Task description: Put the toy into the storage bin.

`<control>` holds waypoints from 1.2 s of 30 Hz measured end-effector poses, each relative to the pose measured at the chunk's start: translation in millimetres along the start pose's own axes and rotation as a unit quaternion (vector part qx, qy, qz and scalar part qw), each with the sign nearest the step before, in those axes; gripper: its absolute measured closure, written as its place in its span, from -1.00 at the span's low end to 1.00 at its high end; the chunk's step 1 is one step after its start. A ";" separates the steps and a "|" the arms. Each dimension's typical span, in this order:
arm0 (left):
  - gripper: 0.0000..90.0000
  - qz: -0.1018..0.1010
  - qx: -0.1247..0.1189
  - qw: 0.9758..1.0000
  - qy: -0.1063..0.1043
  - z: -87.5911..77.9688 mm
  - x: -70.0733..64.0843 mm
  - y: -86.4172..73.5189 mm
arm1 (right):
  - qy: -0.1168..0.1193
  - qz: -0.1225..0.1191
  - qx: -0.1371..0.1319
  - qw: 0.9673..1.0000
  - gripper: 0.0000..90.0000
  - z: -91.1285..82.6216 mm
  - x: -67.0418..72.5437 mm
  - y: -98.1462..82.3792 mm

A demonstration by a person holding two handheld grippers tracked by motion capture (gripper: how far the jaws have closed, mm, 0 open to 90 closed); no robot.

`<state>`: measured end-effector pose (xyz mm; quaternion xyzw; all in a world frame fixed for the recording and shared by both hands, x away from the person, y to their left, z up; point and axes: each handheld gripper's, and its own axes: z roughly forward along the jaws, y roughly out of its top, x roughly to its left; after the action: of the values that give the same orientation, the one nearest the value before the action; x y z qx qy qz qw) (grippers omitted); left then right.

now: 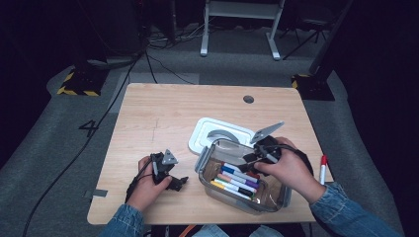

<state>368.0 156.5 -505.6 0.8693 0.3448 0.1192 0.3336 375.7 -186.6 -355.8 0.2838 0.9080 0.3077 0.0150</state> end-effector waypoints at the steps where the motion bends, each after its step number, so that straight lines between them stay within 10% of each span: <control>1: -1.00 0.000 0.000 1.000 0.000 0.0 0.1 0.0 | -0.017 0.011 -0.017 1.000 0.16 -13.4 -9.7 -4.5; 19: -1.00 -0.001 0.000 1.000 0.000 0.0 -0.1 -0.1 | -0.158 0.145 -0.040 0.976 0.06 -69.2 -108.8 -86.6; 36: -1.00 -0.001 0.000 1.000 0.000 0.0 -0.1 0.0 | -0.219 0.248 0.059 0.942 0.09 -54.1 -159.6 -188.1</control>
<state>368.0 156.5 -505.6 0.8690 0.3453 0.1194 0.3337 403.3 -422.3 -442.3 0.5604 0.7998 0.1782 0.1202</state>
